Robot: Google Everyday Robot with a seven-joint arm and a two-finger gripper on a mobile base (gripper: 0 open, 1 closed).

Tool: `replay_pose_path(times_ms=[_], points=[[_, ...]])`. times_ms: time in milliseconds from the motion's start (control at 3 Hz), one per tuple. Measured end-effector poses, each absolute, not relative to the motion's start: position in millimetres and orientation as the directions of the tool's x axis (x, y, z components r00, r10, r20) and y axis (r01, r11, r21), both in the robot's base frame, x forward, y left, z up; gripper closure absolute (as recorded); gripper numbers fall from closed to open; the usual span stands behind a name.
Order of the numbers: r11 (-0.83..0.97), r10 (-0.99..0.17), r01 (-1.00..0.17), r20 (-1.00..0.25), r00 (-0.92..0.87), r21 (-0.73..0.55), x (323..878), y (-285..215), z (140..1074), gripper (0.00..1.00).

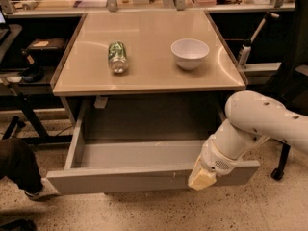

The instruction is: Close top drawer

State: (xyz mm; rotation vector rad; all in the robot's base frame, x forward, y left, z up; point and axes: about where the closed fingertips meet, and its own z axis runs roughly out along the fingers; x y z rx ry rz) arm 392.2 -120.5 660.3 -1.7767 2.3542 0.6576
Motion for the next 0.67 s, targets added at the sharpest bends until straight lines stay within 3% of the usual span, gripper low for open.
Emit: replay_pose_path(times_ms=[333,667], points=[[0.206,-0.887,-0.947,-0.362,-0.288,0.248,403.5,-116.5,665.6,1.00],[0.206,-0.887,-0.947,-0.362,-0.288,0.248,403.6,-116.5,665.7,0.81]])
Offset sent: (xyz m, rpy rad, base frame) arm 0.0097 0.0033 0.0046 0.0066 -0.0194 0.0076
